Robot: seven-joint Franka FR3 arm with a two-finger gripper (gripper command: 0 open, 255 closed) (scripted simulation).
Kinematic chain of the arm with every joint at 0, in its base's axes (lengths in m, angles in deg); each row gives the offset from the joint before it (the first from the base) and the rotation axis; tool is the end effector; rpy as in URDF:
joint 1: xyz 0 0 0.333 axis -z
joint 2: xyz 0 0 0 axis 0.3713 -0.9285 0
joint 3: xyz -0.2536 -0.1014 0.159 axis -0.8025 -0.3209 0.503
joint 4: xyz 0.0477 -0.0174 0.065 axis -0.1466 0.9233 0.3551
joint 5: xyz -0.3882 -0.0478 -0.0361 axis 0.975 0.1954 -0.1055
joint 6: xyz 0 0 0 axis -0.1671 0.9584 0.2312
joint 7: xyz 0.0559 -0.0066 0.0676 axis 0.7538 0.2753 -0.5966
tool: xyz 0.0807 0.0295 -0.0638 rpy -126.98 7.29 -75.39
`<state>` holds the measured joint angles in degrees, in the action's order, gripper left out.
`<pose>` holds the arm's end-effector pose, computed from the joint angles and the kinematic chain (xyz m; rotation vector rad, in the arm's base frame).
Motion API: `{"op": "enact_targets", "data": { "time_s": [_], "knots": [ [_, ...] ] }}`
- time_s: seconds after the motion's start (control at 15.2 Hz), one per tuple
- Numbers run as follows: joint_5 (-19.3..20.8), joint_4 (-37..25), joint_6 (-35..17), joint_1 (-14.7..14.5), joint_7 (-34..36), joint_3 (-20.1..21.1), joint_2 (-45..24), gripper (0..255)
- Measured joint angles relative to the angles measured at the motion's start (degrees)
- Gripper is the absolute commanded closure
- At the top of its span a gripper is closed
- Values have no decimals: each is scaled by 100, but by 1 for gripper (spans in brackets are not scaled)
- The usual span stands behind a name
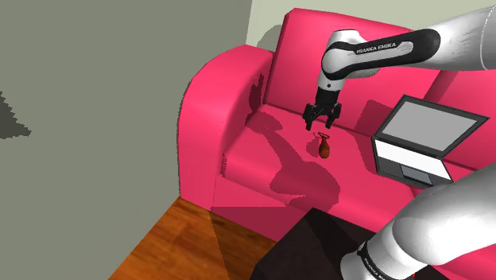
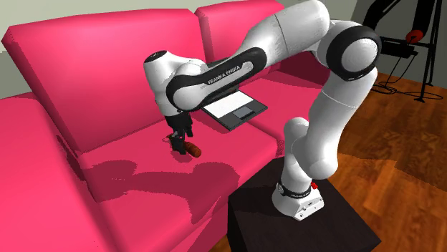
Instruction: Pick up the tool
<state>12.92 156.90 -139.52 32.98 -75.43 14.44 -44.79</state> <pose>0.4190 -0.1711 0.4468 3.0305 -0.6824 -0.2254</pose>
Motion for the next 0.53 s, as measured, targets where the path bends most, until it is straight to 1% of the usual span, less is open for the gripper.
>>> {"op": "enact_targets", "data": {
  "time_s": [0.26,0.53],
  "knots": [
    [-71,-290,-290,253,186,-279,-631,0],
    [-227,-633,-551,474,391,-521,-1293,0]
  ]
}}
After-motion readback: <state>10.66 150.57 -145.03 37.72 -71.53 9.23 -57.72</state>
